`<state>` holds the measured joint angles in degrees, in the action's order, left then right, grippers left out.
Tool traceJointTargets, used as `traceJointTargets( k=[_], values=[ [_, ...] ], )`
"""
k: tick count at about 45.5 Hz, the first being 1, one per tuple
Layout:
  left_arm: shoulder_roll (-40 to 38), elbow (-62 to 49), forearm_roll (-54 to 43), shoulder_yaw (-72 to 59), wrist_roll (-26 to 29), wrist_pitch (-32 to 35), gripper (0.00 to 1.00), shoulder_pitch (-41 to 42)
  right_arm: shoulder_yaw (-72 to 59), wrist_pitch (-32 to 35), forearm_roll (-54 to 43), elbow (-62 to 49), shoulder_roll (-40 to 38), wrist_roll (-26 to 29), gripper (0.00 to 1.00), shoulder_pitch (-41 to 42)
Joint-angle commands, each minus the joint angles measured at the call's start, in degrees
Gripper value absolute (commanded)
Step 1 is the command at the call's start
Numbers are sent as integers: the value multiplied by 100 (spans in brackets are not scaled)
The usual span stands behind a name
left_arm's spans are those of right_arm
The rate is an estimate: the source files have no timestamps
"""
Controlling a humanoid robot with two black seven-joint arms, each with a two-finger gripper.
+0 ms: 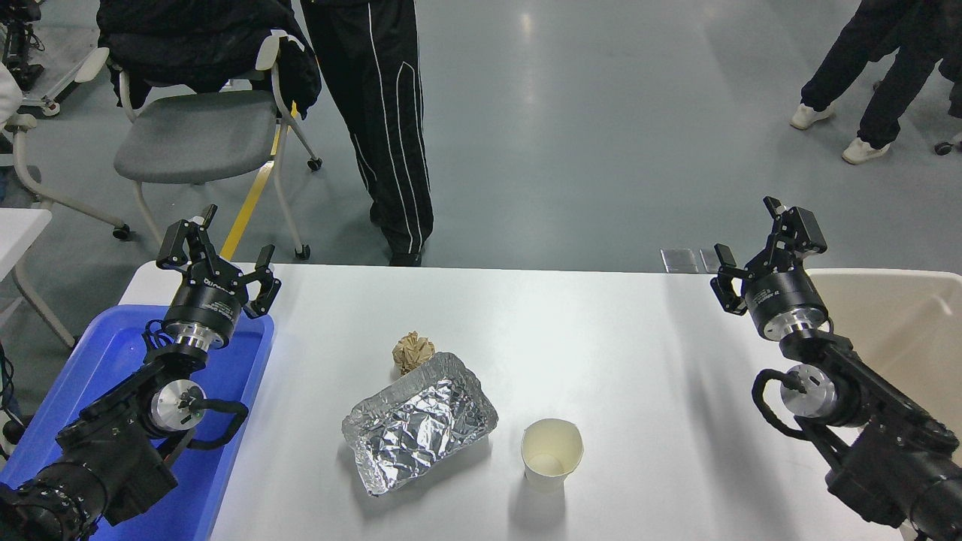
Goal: Dispose of the paper cup in the dustbin
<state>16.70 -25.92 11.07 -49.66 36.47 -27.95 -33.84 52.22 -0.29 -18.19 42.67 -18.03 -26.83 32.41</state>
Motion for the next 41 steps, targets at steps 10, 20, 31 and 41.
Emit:
traceJointTargets(
  k=[10, 20, 31, 41],
  values=[
    [0, -1, 0, 0, 0, 0, 100, 0, -106, 3, 0, -92, -210, 37, 99, 151],
    [0, -1, 0, 0, 0, 0, 100, 0, -1582, -59, 17, -92, -570, 55, 99, 784],
    [0, -1, 0, 0, 0, 0, 100, 0, -3910, 20, 35, -13, -1335, 81, 99, 1882],
    [0, -1, 0, 0, 0, 0, 100, 0, -6424, 520, 0, -4, -1660, 90, 99, 3323]
  ],
)
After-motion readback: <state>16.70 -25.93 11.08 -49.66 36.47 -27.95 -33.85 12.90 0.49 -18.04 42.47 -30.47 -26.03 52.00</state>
